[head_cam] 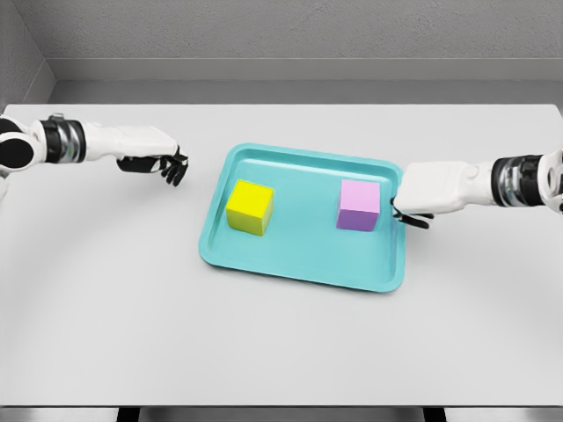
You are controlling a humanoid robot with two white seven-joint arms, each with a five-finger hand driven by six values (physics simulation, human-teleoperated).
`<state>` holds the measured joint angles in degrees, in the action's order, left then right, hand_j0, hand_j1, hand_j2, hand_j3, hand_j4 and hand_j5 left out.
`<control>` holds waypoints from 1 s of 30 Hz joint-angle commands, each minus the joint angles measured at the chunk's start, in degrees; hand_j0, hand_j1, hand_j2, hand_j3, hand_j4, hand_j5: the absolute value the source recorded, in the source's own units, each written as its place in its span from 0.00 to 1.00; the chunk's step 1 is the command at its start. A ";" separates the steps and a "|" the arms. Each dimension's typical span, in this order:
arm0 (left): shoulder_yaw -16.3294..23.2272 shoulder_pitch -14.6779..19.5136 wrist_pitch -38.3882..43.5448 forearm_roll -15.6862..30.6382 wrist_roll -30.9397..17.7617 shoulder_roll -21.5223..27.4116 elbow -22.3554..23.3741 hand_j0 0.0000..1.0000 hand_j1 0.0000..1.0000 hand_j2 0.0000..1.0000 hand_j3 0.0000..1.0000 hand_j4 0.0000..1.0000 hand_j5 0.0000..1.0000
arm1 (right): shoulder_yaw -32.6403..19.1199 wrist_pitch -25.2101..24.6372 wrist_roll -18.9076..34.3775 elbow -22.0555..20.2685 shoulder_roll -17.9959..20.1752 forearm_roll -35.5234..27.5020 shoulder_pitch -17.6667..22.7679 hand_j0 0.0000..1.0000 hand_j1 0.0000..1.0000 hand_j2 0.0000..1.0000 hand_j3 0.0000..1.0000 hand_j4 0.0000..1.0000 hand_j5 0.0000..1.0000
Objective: Push two cubes
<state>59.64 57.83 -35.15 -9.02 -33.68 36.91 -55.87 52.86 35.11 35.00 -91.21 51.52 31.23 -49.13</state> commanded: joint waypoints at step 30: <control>4.17 -0.35 0.15 -17.00 -1.32 -6.76 -11.54 0.04 0.04 0.04 0.04 0.04 0.04 | 6.12 -0.11 0.00 7.54 -6.43 0.41 -3.78 0.00 0.00 0.00 0.00 0.00 0.00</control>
<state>63.32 57.48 -34.52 -25.52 -35.23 30.84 -67.43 58.89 35.12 35.01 -83.65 45.46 31.82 -52.91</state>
